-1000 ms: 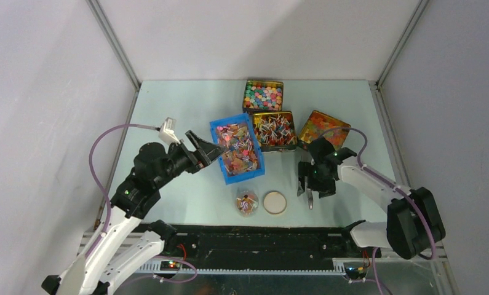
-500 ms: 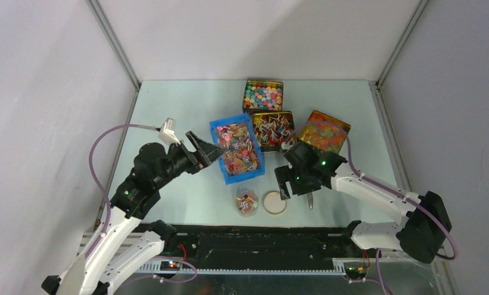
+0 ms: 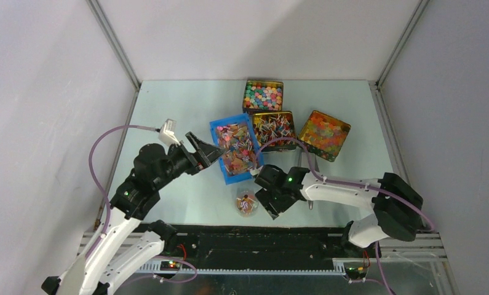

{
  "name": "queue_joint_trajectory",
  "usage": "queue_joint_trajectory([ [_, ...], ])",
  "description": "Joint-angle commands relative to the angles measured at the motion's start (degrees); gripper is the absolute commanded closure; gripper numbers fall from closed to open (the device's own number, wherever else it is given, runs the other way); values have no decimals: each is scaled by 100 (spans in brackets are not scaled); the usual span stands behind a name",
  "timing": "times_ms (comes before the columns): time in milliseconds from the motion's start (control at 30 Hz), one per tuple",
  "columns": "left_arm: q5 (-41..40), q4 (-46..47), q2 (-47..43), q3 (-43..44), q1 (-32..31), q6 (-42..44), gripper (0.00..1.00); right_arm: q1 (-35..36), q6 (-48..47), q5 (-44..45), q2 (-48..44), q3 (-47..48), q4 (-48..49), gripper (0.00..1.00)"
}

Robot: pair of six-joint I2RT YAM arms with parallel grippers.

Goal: Pack the candies
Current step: Pick up the bottle lid at the center of the board.

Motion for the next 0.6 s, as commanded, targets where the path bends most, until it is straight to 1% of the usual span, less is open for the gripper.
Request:
queue_joint_trajectory([
  [0, -61, 52, -80, -21, 30, 86, 0, 132, -383, 160, 210, 186, 601, 34],
  [100, -71, -19, -95, 0, 30, 96, 0, 134, -480, 90, 449, 188, 746, 37],
  [167, -89, -87, -123, 27, 30, 121, 0, 140, -532, 57, 563, 185, 813, 42],
  [267, -127, -156, -182, 40, 30, 135, 0, 136, -559, 58, 712, 185, 884, 46],
  [333, -162, -170, -214, 19, 30, 131, 0, 121, -593, 45, 794, 185, 925, 52],
  [367, -169, -171, -227, 13, 30, 125, 0, 116, -624, 39, 854, 185, 957, 57],
  [400, -174, -163, -230, 1, 30, 118, 0, 120, -642, 32, 877, 185, 974, 60],
  [533, -178, -151, -259, -32, 30, 95, 0, 144, -759, 0, 910, 139, 1085, 64],
  [567, -186, -148, -281, -39, 30, 90, 0, 146, -780, -54, 903, 127, 1116, 67],
])
